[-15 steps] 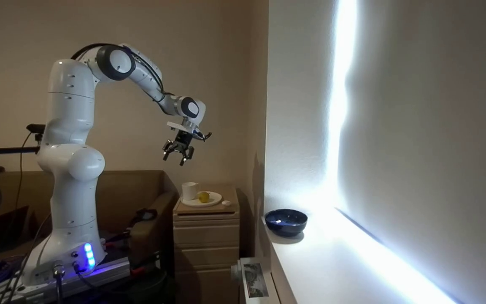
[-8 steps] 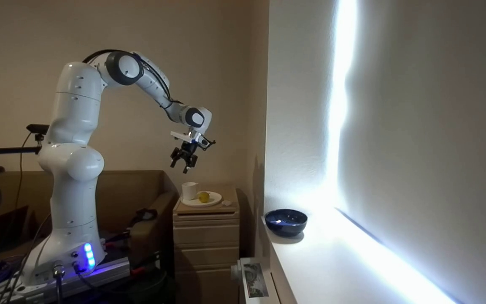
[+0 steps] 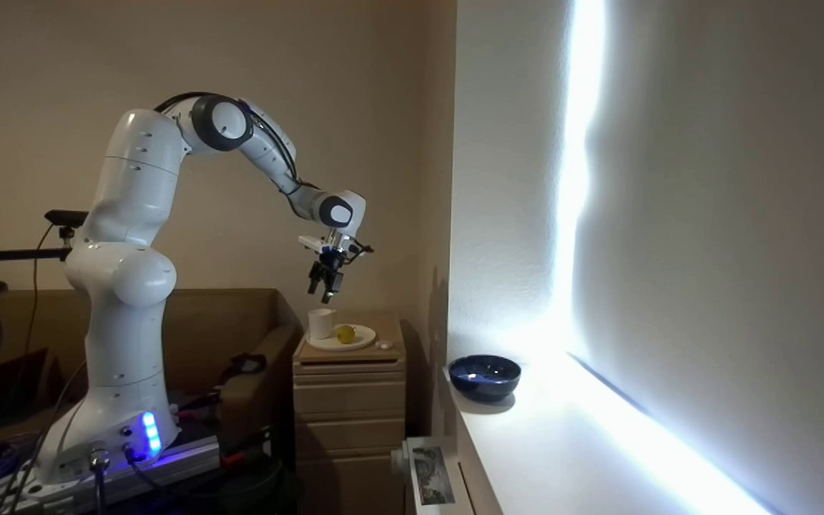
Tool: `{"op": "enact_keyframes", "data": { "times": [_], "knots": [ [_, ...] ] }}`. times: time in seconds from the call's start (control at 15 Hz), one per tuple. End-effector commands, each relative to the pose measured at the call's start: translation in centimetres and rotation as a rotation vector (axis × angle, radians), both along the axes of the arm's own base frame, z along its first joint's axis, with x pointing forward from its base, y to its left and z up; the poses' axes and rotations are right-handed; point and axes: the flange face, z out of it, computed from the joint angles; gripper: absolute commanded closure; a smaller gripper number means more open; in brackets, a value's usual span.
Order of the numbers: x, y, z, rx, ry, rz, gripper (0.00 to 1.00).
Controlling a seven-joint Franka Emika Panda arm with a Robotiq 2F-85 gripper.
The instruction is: Pick up the earphone case and move it to the window sill
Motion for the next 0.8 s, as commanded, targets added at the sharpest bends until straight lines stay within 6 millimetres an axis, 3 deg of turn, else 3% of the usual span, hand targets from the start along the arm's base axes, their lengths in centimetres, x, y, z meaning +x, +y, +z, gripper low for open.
{"op": "enact_keyframes", "data": {
  "times": [0.0, 0.4, 0.6, 0.67, 0.73],
  "knots": [
    [0.3, 0.0, -1.3, -0.059, 0.053, 0.009, 0.0],
    [5.3, -1.5, -8.3, -0.176, -0.032, -0.389, 0.0],
    [6.8, -3.7, -9.6, -0.222, -0.031, -0.56, 0.0],
    [5.5, -2.8, -9.6, -0.204, -0.024, -0.473, 0.0],
    [6.0, -3.4, -9.9, -0.216, -0.022, -0.511, 0.0]
  ]
}}
